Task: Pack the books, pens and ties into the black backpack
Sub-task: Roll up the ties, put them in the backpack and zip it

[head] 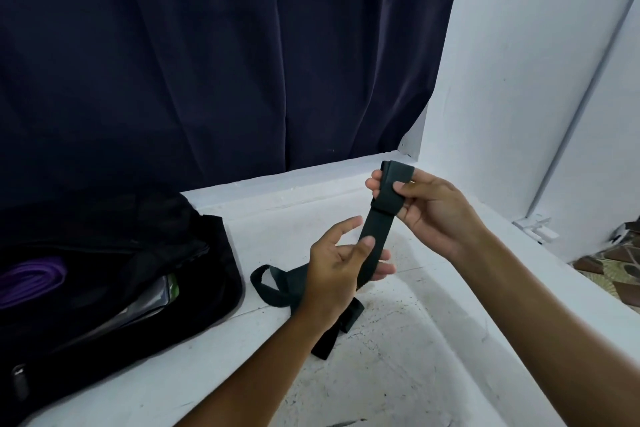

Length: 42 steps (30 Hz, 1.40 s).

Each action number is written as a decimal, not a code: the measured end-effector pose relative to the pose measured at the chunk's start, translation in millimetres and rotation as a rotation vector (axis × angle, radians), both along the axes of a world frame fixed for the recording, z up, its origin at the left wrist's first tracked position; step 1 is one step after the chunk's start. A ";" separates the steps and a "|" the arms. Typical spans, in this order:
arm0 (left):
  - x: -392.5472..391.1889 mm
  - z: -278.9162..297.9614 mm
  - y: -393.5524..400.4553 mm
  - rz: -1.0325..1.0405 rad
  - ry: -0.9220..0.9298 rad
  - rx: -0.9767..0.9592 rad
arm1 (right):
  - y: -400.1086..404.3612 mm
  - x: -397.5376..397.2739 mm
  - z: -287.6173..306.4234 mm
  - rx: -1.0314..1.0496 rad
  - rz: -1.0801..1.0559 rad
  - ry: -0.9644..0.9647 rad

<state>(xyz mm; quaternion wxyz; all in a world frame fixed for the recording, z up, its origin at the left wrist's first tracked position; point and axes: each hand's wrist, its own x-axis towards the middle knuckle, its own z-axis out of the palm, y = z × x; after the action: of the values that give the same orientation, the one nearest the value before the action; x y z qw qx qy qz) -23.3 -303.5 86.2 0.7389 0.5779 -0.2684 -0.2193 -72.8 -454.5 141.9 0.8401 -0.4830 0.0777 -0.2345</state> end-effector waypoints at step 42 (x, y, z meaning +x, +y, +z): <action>24.5 -14.1 -6.8 0.187 -0.231 -0.028 | 18.0 -12.2 13.5 0.125 0.295 0.249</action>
<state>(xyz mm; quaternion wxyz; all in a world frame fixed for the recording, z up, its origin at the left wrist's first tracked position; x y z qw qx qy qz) 1.2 -310.3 72.1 0.7284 0.6112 -0.2995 -0.0777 -85.0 -436.6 155.5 0.8776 -0.4613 0.1239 -0.0417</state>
